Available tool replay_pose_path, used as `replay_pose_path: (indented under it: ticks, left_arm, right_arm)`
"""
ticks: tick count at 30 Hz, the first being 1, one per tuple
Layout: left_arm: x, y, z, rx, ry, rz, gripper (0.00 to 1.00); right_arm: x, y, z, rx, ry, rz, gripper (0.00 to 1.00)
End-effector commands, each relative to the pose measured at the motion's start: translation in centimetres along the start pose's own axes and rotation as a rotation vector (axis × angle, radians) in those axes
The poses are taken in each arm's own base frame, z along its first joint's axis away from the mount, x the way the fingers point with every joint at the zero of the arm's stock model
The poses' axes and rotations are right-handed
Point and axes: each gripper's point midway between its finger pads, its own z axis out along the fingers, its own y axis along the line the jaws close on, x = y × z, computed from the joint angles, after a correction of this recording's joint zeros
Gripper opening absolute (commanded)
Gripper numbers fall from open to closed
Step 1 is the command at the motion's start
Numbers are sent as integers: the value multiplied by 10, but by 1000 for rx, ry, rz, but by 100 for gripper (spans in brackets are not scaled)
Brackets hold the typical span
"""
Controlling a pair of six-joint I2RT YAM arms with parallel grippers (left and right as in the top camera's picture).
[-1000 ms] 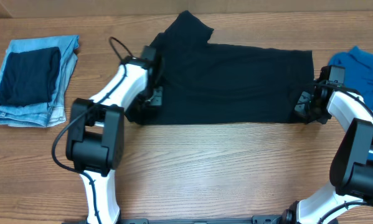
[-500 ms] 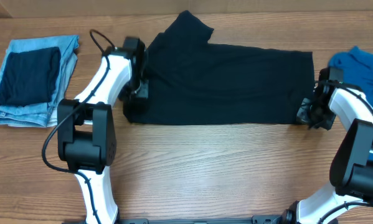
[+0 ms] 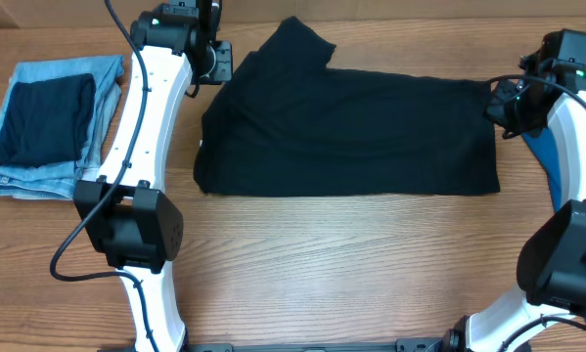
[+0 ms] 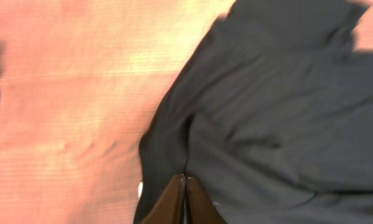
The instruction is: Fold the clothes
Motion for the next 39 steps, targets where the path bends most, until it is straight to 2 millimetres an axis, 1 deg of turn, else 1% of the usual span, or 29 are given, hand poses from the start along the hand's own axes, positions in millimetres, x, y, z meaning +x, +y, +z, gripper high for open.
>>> replay_pose_path:
  ticks: [1,2,4,5,7,9,11,13,16,19,21,24,26,27,28,31,33,35,39]
  left_arm:
    - [-1,-24,32,77,2,130,4]
    - [-2,-25,43,78,-2,146,4]
    - [-4,-26,69,79,-6,146,4]
    - [-3,-26,84,79,-5,145,4]
    - [-1,-26,105,78,1,153,4]
    - [3,-26,132,78,6,178,4]
    - [7,-26,146,79,11,188,4]
    - [10,-27,158,84,13,193,4]
    - [9,-27,169,84,2,193,4]
    - [10,-27,176,84,-2,196,4]
    - [14,-26,181,82,11,200,4]
    - [22,-25,192,81,31,200,4]
    - [34,-24,204,77,67,199,4]
    - [38,-23,206,75,81,199,4]
    - [45,-18,210,55,106,199,4]
    - [54,-3,210,-16,145,200,4]
    - [65,16,207,-98,201,204,4]
    - [78,29,203,-142,259,204,4]
    - [98,50,195,-192,344,77,4]
  right_arm:
    - [-13,25,-1,-57,-61,-114,4]
    - [-18,31,1,-65,-82,-130,4]
    - [-23,36,7,-65,-103,-143,4]
    - [-24,37,14,-65,-104,-145,4]
    - [-26,35,28,-60,-101,-144,4]
    - [-25,31,54,-51,-77,-164,4]
    - [-22,28,76,-48,-55,-165,4]
    - [-16,29,98,-59,-29,-204,4]
    - [-7,27,126,-55,5,-215,4]
    - [-4,24,140,-52,17,-213,4]
    - [-1,23,146,-50,28,-212,4]
    - [-1,23,146,-50,27,-212,4]
    - [0,22,146,-49,33,-211,4]
    - [2,22,146,-48,40,-210,4]
    - [4,21,146,-45,49,-209,4]
    - [10,17,146,-27,74,-206,4]
    - [19,14,145,-20,111,-201,4]
    - [25,13,144,-19,136,-198,4]
    - [39,19,143,-26,185,-219,4]
